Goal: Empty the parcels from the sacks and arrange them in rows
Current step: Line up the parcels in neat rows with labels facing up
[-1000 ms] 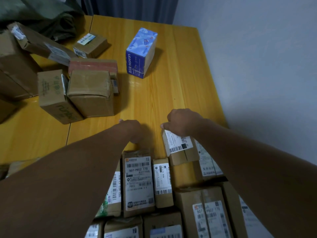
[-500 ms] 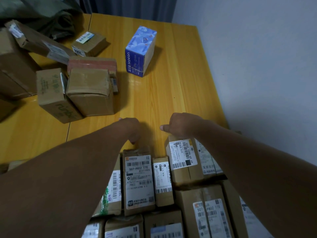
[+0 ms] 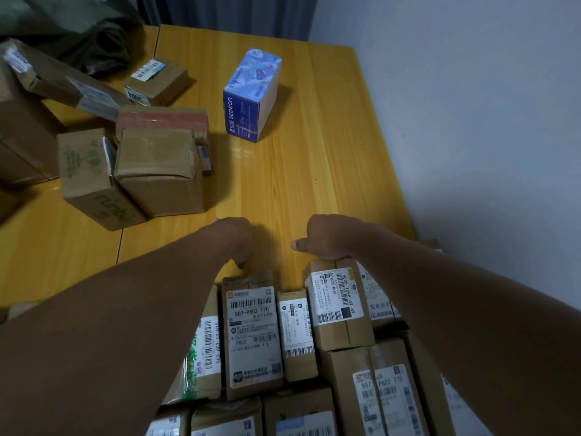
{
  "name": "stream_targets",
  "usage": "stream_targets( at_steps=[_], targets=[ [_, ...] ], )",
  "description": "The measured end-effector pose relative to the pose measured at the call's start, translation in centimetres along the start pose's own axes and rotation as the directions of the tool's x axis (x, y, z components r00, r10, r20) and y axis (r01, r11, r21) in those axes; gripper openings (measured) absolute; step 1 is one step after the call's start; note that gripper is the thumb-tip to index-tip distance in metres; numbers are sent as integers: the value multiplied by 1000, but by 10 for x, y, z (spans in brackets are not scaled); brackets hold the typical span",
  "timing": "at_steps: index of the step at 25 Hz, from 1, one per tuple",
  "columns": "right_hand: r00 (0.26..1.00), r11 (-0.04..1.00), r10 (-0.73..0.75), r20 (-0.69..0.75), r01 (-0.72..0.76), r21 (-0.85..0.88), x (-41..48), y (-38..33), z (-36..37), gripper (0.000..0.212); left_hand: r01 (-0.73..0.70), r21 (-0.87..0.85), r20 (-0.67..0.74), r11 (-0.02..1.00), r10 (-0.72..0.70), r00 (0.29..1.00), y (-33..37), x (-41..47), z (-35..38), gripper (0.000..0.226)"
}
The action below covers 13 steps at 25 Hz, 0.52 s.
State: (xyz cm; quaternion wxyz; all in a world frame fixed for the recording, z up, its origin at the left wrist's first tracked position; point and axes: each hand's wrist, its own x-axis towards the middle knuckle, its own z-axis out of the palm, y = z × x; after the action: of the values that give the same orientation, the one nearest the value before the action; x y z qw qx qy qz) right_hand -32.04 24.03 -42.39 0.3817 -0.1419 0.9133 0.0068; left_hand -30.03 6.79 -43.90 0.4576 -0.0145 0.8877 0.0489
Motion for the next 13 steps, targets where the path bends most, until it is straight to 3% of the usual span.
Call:
stream_targets(
  at_steps=[5, 8, 10, 13],
  targets=[
    [999, 1000, 9, -48, -9, -9, 5, -2, -4, 45, -50, 150, -10, 987, 52, 999, -1, -1, -1, 30],
    [996, 1000, 8, -92, -6, 13, 14, -7, -18, 41, -53, 84, -48, 995, 57, 997, -7, 5, -6, 36],
    [984, 999, 7, -177, -1, 36, 25, -15, -29, 41, -40, 83, -153, 996, 53, 987, -12, 17, -2, 39],
    [935, 997, -3, -353, 31, 72, 48, -33, -50, 42, 61, -23, -217, 998, -65, 974, -14, 26, 2, 62]
  ],
)
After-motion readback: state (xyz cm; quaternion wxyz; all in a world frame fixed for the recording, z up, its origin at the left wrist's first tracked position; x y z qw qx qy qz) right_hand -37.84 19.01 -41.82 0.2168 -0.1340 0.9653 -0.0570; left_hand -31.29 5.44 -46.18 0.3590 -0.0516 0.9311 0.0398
